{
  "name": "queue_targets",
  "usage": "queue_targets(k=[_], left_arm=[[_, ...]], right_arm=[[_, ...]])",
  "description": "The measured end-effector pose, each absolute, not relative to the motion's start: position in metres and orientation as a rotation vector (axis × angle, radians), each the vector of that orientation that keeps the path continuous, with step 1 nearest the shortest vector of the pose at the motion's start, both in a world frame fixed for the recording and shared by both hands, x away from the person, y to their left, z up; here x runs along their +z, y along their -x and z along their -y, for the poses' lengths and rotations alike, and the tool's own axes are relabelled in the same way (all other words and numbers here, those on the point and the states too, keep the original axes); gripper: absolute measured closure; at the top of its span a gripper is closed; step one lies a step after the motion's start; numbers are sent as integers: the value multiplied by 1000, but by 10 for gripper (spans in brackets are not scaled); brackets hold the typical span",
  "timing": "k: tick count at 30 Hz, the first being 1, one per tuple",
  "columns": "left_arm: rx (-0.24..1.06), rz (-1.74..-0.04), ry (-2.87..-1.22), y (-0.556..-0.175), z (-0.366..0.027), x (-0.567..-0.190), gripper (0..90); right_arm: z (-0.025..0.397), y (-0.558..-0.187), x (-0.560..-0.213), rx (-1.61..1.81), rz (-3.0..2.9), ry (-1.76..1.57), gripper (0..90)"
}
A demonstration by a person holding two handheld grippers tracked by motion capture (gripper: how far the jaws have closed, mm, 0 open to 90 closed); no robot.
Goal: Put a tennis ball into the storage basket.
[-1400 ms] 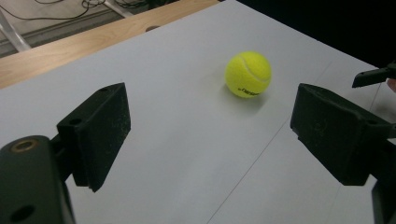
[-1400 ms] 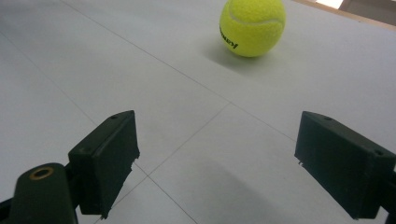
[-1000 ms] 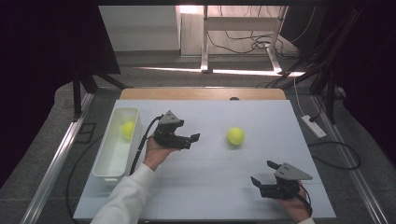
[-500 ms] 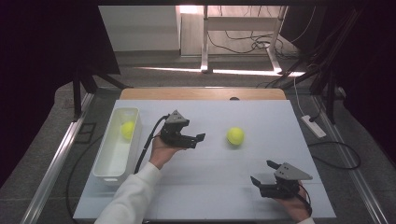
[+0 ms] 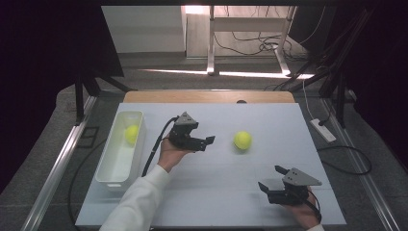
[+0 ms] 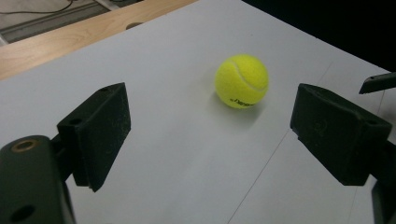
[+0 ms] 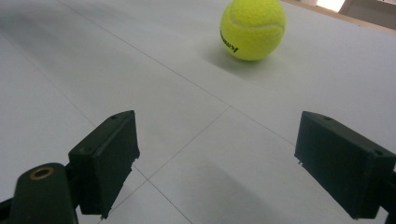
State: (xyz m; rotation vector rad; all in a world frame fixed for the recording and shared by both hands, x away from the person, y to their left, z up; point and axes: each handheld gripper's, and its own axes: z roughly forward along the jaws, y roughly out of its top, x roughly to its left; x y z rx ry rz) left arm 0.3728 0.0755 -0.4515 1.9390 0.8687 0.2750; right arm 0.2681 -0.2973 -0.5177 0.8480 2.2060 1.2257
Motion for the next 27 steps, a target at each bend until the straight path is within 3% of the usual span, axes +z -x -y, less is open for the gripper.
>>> queue_targets(k=[27], left_arm=[[263, -852, -1950, -380, -59, -452, 129]], right_arm=[[299, -266, -518, 1221, -2203, -849, 130]])
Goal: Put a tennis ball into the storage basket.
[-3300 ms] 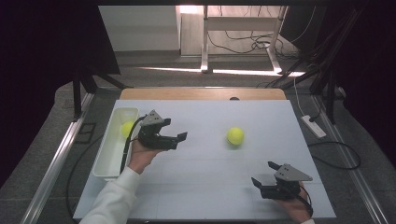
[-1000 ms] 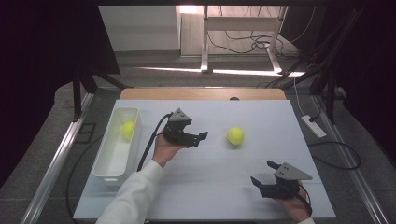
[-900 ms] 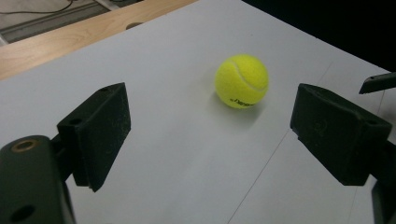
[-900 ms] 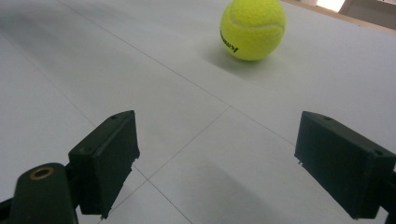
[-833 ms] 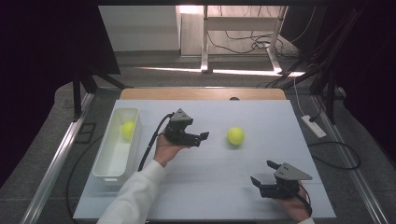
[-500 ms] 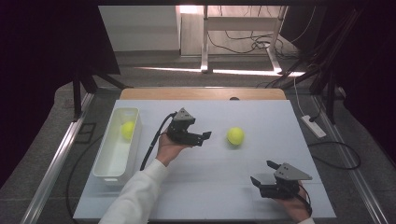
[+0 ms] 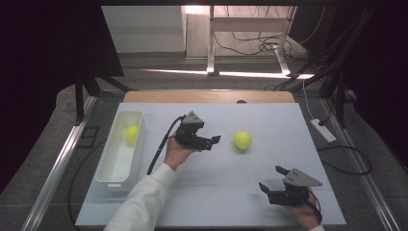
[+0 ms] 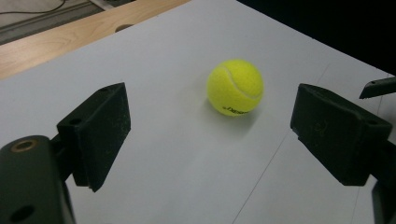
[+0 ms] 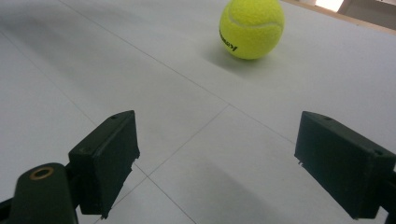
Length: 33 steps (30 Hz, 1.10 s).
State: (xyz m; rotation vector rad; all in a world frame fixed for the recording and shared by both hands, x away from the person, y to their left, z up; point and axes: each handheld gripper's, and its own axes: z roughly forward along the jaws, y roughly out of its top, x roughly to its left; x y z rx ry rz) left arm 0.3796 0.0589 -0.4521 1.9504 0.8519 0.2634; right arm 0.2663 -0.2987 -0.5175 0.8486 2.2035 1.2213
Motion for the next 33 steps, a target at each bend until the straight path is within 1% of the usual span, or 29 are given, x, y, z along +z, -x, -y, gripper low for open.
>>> queue_targets(k=[20, 33], left_arm=[[248, -843, -1967, -383, -50, -455, 128], [242, -821, -1987, -390, -35, -456, 128]], right_arm=[[298, -265, -517, 1216, -2199, -850, 130], [298, -266, -517, 1217, -2199, -848, 130]])
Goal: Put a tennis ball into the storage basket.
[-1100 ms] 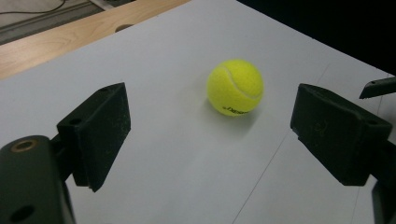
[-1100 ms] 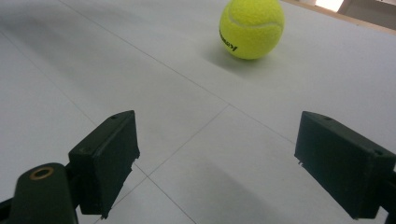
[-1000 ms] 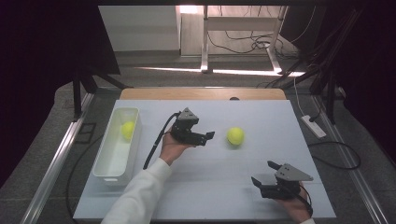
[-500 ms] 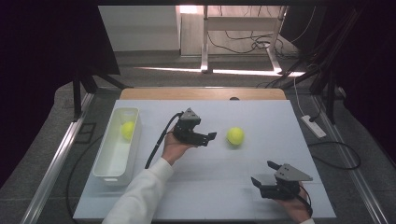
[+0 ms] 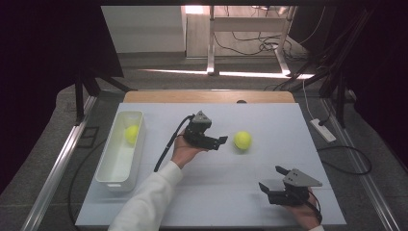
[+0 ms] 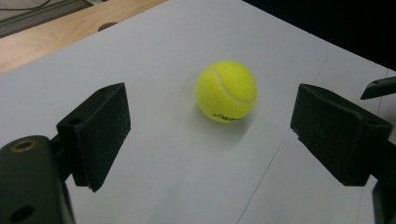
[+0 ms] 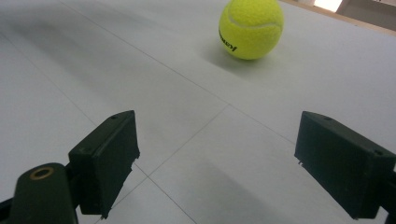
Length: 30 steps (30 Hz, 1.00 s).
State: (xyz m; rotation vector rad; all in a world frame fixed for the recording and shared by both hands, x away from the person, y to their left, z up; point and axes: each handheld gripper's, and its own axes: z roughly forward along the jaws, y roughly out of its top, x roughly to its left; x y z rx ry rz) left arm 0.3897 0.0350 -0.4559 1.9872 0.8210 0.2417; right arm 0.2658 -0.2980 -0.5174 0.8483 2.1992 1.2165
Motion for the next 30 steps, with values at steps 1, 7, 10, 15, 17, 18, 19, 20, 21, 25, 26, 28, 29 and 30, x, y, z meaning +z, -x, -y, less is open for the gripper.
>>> queue_targets(k=[1, 7, 10, 15, 17, 18, 19, 20, 21, 25, 26, 28, 29, 30], left_arm=[[242, -818, -1990, -390, -33, -456, 128], [233, -809, -2008, -393, -22, -458, 127], [227, -808, -2015, -394, -18, -459, 127], [226, -810, -2021, -396, -13, -460, 127], [227, -808, -2024, -396, -11, -460, 127], [227, -808, -2024, -396, -11, -460, 127], [228, -805, -2026, -397, -10, -460, 127], [228, -804, -2029, -398, -10, -460, 127], [228, -806, -2027, -398, -9, -461, 127], [221, -806, -2030, -400, -7, -462, 127], [220, -807, -2031, -401, -6, -462, 127], [220, -807, -2031, -402, -4, -463, 127], [220, -807, -2031, -402, -4, -463, 127], [219, -805, -2031, -402, -3, -463, 127]], right_arm=[[298, -266, -517, 1214, -2199, -850, 130], [297, -266, -518, 1218, -2203, -844, 130], [297, -265, -517, 1224, -2203, -847, 130], [296, -265, -517, 1227, -2203, -841, 130], [295, -265, -517, 1221, -2204, -841, 130], [295, -265, -517, 1221, -2204, -841, 130], [295, -266, -517, 1222, -2205, -839, 130], [295, -266, -517, 1222, -2206, -838, 130], [295, -266, -517, 1222, -2205, -838, 130], [296, -266, -517, 1229, -2203, -840, 130], [296, -266, -517, 1230, -2203, -840, 130], [296, -266, -517, 1230, -2203, -840, 130], [296, -266, -517, 1231, -2203, -840, 130], [296, -266, -517, 1231, -2203, -840, 130]])
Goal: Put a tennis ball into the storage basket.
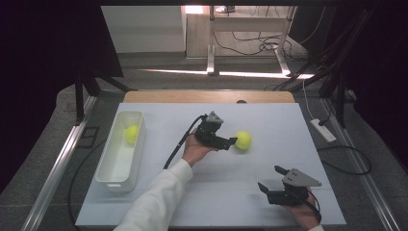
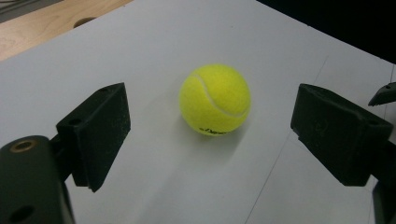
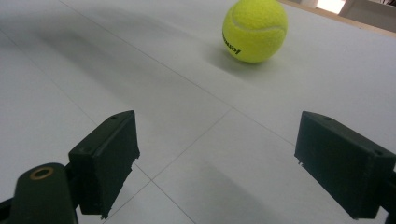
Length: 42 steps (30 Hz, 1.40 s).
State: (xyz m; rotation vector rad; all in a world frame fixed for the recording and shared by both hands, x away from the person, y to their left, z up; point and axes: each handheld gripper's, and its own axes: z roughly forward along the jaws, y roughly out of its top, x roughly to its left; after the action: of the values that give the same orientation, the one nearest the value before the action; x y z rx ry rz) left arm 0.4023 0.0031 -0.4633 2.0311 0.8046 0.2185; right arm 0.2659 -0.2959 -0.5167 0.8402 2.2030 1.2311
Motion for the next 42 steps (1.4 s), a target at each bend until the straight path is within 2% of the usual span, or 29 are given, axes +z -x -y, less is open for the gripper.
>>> queue_targets(k=[42], left_arm=[[184, -808, -2067, -416, 22, -472, 124]], right_arm=[[296, -267, -516, 1231, -2201, -838, 131]])
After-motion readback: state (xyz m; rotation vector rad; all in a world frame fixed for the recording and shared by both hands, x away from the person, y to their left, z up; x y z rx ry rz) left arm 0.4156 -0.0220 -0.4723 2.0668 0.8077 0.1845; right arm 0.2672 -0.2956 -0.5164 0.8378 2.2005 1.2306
